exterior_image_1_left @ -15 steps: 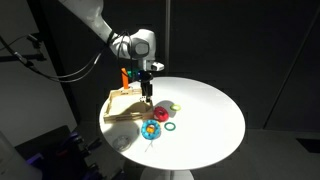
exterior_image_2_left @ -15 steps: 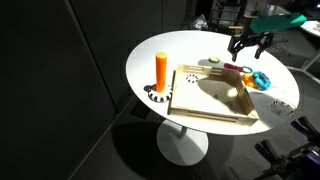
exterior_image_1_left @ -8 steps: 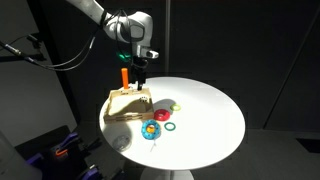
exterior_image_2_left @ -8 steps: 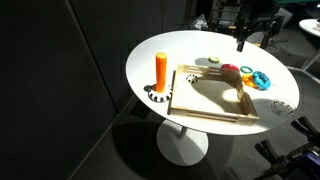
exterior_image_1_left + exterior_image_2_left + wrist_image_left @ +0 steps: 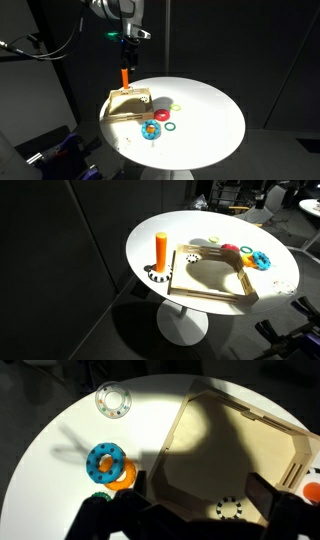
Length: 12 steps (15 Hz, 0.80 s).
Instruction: Take the orange ring off of the tray
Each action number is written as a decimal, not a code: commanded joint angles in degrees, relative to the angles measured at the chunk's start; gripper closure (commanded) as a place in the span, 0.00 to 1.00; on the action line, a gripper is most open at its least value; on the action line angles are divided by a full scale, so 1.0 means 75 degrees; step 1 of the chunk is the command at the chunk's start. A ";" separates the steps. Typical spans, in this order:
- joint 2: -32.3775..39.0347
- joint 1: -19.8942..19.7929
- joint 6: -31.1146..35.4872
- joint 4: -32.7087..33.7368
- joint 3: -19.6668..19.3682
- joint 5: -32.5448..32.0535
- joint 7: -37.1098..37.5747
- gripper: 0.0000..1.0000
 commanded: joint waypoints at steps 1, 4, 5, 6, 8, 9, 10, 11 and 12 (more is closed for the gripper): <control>-0.0667 -0.0081 -0.0345 0.0007 0.0184 -0.0261 0.0060 0.00; -0.1130 -0.0104 -0.0232 -0.0059 0.0283 -0.0413 0.0141 0.00; -0.1274 -0.0110 -0.0184 -0.0085 0.0313 -0.0435 0.0146 0.00; -0.1382 -0.0119 -0.0153 -0.0094 0.0338 -0.0442 0.0147 0.00; -0.1515 -0.0138 -0.0142 -0.0096 0.0374 -0.0441 0.0140 0.00; -0.1543 -0.0150 -0.0123 -0.0121 0.0376 -0.0410 0.0111 0.00; -0.1358 -0.0142 -0.0184 0.0003 0.0382 -0.0318 0.0026 0.00; -0.1390 -0.0142 -0.0184 0.0000 0.0391 -0.0318 0.0025 0.00; -0.1380 -0.0140 -0.0184 -0.0005 0.0398 -0.0318 0.0025 0.00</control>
